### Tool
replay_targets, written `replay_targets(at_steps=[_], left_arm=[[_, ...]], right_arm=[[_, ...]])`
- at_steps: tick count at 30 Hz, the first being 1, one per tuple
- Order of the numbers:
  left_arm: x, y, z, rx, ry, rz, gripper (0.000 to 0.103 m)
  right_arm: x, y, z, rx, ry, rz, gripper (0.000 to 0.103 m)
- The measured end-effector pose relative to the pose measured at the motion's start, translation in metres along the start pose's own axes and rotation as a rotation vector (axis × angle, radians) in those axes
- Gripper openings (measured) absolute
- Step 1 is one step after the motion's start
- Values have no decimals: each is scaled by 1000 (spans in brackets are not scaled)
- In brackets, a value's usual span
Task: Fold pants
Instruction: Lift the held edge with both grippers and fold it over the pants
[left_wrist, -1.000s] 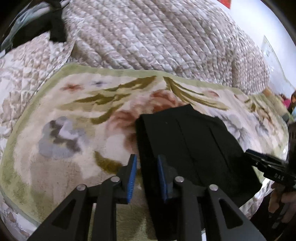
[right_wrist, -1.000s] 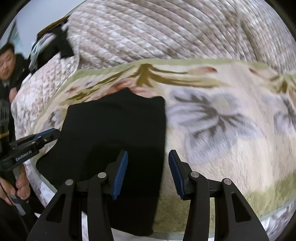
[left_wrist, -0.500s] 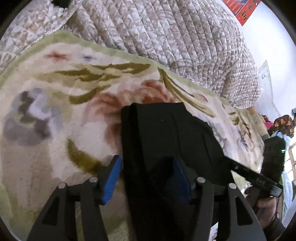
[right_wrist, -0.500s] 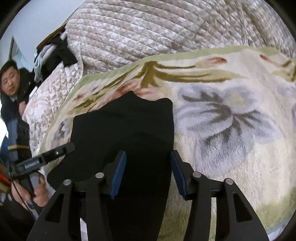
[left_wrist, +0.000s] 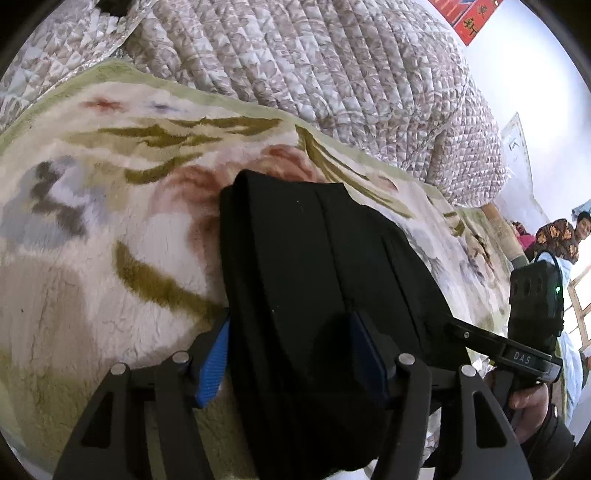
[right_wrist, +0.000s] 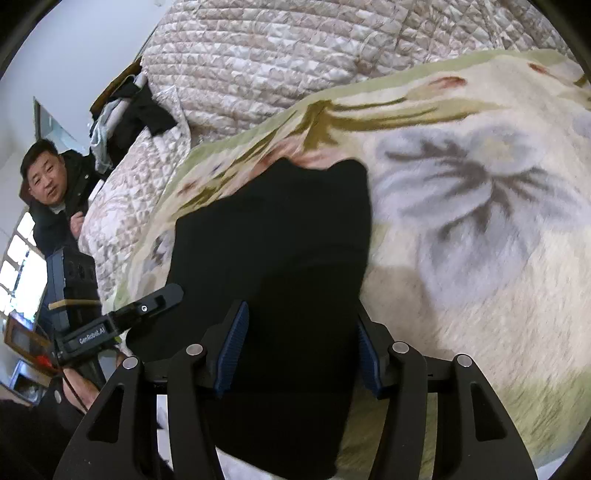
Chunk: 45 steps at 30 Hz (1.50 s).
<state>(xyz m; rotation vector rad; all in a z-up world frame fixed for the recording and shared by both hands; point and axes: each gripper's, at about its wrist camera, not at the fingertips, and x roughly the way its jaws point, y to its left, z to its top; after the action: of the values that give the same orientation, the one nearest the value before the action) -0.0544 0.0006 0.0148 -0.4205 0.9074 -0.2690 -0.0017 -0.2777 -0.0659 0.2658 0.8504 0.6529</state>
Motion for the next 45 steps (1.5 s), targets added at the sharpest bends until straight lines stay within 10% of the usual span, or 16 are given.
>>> replay_targets(at_steps=[5, 11, 45], left_arm=[[15, -11, 14, 23, -4, 60, 61], [2, -27, 11, 68, -20, 65, 34], [-28, -18, 95, 148, -82, 190, 28]], right_arm=[[18, -5, 20, 36, -9, 4, 54], [5, 3, 16, 29, -42, -7, 17], [21, 72, 83, -113, -60, 12, 16]])
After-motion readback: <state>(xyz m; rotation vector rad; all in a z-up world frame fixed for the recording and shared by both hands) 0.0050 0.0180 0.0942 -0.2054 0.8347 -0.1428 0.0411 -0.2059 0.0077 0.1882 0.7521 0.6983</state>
